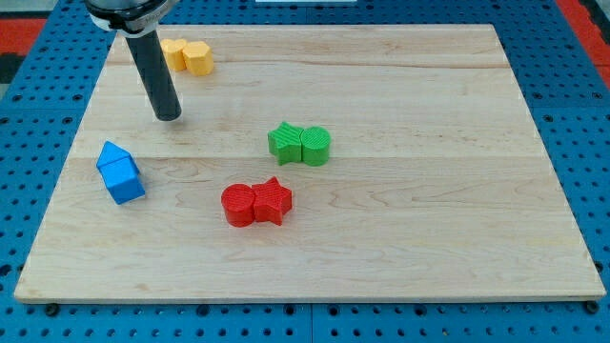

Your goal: Push the yellow heart towards top center

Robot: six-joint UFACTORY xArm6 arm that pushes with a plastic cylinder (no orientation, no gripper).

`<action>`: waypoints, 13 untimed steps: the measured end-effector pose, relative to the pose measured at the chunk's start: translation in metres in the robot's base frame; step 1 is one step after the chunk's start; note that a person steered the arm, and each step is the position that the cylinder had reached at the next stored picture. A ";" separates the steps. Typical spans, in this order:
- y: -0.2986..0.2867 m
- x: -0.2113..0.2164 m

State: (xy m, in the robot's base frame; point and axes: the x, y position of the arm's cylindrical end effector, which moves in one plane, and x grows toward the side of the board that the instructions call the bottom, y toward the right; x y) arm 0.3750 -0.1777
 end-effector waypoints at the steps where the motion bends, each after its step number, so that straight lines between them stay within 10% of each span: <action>1: 0.000 -0.001; 8: -0.041 -0.094; 13: 0.051 -0.184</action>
